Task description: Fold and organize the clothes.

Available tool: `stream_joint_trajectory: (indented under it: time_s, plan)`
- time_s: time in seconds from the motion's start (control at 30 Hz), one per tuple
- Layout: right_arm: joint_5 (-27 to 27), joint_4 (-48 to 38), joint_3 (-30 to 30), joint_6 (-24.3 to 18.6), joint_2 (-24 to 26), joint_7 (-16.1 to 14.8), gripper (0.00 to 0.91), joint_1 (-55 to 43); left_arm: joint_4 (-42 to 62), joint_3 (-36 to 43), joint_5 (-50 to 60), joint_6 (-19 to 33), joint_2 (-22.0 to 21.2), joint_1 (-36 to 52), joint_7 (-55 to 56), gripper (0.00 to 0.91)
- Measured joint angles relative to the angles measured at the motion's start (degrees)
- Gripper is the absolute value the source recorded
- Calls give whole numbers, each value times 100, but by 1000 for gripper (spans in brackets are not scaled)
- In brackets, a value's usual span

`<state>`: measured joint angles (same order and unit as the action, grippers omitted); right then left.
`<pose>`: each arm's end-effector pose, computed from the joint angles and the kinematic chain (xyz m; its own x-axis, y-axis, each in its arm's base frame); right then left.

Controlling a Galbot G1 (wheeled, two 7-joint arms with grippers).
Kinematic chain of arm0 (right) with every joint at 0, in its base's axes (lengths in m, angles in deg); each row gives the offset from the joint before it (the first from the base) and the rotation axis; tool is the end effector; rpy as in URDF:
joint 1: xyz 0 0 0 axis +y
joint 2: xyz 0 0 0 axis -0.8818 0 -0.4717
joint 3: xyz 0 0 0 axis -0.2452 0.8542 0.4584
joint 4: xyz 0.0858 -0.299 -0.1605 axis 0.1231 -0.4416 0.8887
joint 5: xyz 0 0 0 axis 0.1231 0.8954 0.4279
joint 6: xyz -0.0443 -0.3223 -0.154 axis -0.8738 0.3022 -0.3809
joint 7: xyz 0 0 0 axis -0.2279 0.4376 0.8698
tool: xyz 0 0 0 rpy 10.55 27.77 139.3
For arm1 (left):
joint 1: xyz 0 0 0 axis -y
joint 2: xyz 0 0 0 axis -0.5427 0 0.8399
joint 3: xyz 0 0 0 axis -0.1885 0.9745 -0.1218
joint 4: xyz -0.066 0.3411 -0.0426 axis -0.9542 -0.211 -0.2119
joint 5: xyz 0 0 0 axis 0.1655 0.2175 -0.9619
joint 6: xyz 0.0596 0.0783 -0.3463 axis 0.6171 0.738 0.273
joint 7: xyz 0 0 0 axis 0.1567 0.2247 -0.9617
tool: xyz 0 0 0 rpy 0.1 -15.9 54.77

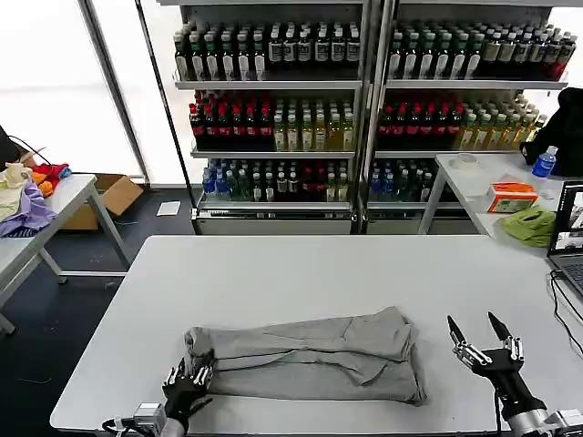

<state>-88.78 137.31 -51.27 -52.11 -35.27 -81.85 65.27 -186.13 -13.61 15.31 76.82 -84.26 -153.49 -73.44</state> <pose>0.1624 -0.1754 -0.2914 -0.9946 -0.1033 0.0007 -0.1030 0.9920 0.0728 0.1769 0.0322 -0.3456 -0.9171 0.0323 0.3972 0.0073 0.9979 -0.0643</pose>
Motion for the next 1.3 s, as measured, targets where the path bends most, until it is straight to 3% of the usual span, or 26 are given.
stream_joint_trajectory:
  time_s: [0.43, 0.77, 0.97, 1.17, 1.3]
  plan:
    - [-133, -13, -77, 39, 90, 43, 907, -84, -118, -556, -152, 38, 79, -77, -268, 10]
    - [-164, -19, 45, 91, 143, 62, 907, -163, 391, -2217, -330, -9, 877, 67, -959, 0]
    - [-178, 16, 61, 92, 150, 69, 907, -142, 711, -2799, -394, -60, 1368, 92, -1142, 10]
    - [-179, 45, 64, 92, 161, 67, 907, -112, 414, -2900, -686, -222, 1527, 53, -1071, 10]
    - [-162, 45, 80, 92, 131, 64, 907, -94, -86, -2495, -981, -396, 1619, 112, -898, 10]
